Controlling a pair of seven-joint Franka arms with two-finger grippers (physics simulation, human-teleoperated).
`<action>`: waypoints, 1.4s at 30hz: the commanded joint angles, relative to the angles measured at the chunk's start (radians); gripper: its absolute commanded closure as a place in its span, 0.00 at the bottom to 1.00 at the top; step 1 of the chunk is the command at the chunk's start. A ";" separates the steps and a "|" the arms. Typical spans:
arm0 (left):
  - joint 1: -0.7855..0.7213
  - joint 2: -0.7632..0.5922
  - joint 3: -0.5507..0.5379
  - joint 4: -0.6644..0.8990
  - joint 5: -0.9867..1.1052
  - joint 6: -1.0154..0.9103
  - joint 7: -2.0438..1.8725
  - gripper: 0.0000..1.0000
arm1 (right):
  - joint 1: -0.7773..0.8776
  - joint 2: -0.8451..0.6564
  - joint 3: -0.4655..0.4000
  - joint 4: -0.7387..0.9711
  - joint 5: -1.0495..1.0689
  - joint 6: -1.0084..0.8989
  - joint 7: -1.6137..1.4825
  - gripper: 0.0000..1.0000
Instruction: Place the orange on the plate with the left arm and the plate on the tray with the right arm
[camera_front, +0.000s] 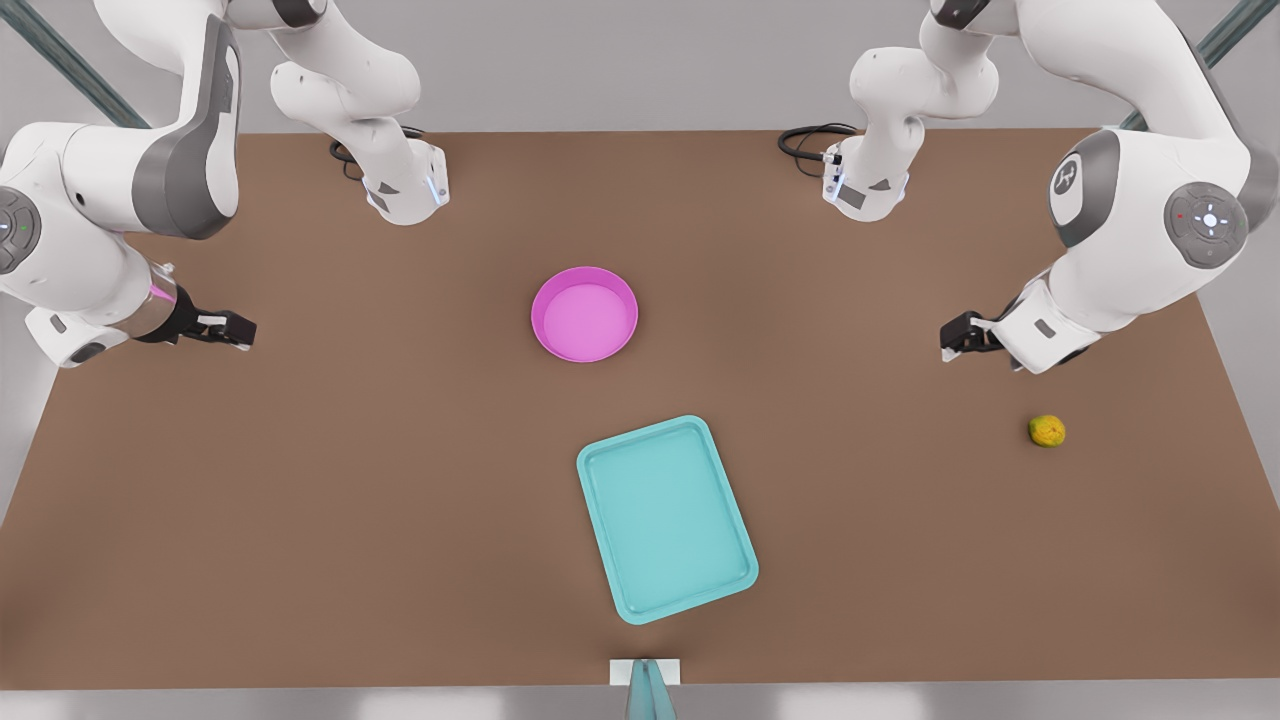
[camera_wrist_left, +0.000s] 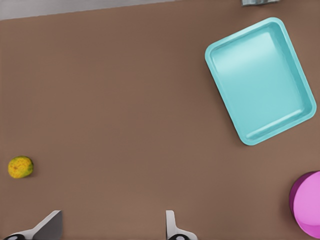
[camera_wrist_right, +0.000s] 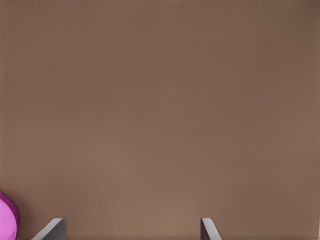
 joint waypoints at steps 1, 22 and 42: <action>0.000 -0.001 0.000 0.000 0.002 0.004 0.005 0.00 | -0.001 -0.001 -0.001 0.000 0.000 0.003 0.008 0.00; 0.308 0.428 0.206 -0.309 0.008 0.639 0.641 0.00 | -0.001 0.008 -0.002 -0.003 0.000 -0.001 0.008 0.00; 0.328 0.543 0.217 -0.314 0.007 0.690 0.637 0.00 | -0.001 0.011 -0.004 -0.012 0.000 -0.022 0.008 0.00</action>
